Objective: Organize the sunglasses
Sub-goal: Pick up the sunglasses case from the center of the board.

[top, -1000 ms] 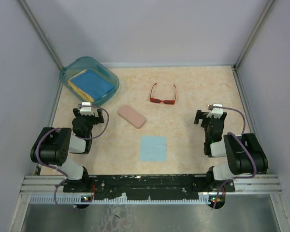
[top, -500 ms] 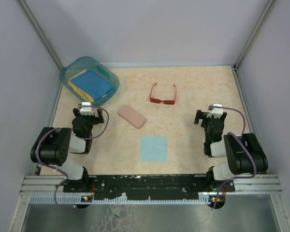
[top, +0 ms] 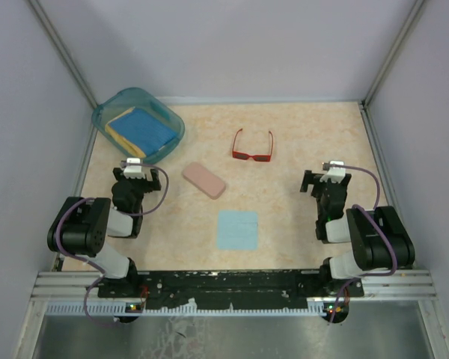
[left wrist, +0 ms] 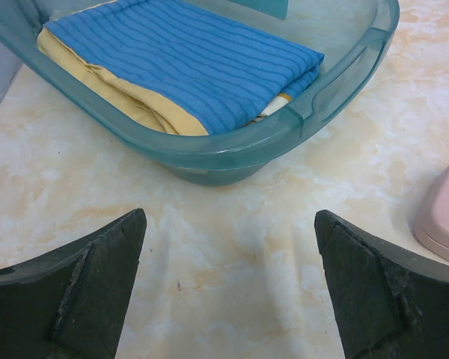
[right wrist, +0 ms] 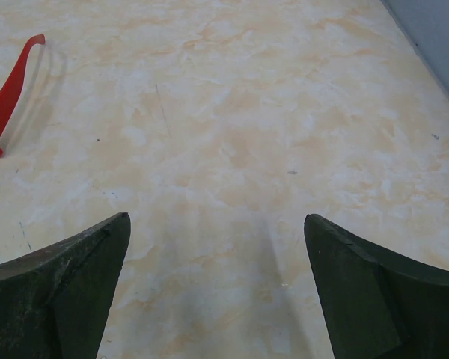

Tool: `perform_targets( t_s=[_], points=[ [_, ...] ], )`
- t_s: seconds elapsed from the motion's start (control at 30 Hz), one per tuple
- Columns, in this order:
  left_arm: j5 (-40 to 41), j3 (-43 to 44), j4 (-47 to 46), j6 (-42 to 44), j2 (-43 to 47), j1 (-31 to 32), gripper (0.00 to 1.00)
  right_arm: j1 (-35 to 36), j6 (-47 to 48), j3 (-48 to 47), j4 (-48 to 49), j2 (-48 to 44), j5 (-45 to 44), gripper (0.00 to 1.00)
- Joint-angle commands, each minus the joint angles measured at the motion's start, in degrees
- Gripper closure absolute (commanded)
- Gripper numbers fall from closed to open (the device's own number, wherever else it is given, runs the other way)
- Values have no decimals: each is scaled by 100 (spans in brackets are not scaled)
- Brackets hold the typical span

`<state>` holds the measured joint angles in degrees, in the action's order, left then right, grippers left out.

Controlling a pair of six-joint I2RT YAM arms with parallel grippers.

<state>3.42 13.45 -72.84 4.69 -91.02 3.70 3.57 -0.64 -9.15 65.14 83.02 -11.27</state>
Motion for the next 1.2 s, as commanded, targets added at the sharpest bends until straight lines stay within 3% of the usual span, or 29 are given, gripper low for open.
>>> perform_targets(
  t_s=[0.0, 0.2, 0.43, 0.53, 0.7, 0.77, 0.9, 0.97, 1.03, 1.17],
  points=[
    [-70, 60, -44, -35, -30, -25, 0, -41, -23, -184, 385, -15, -33, 1],
    [45, 72, 65, -64, 85, -24, 0, -43, 8, -110, 399, -205, -65, 1],
    [102, 585, 1967, -277, 1431, 15, 0, 770, 383, -1032, -2078, -1477, -550, 1],
    [83, 778, 2762, -955, 1993, 13, 0, 916, -345, -1745, -3520, -1854, -464, 1],
    [-865, 828, 3389, -2604, 2772, -16, 0, 917, -1016, -2564, -5054, -2255, 1232, 1],
    [-1483, 777, 3369, -2839, 2958, -15, 0, 917, -1319, -2702, -5221, -2296, 1881, 1],
    [-1557, 539, 3448, -3196, 3328, -22, 0, 1131, -1369, -2777, -5268, -2380, 2664, 1],
    [-1285, 498, 3760, -3427, 3498, -26, 0, 1424, -1261, -2853, -5400, -2387, 2518, 1],
    [-1097, 487, 3973, -3526, 3626, -27, 0, 1835, -1220, -2924, -5512, -2364, 1827, 1],
    [-1132, 554, 4302, -3466, 3787, -24, 0, 2563, -992, -3195, -5517, -2161, 1089, 1]
  ],
)
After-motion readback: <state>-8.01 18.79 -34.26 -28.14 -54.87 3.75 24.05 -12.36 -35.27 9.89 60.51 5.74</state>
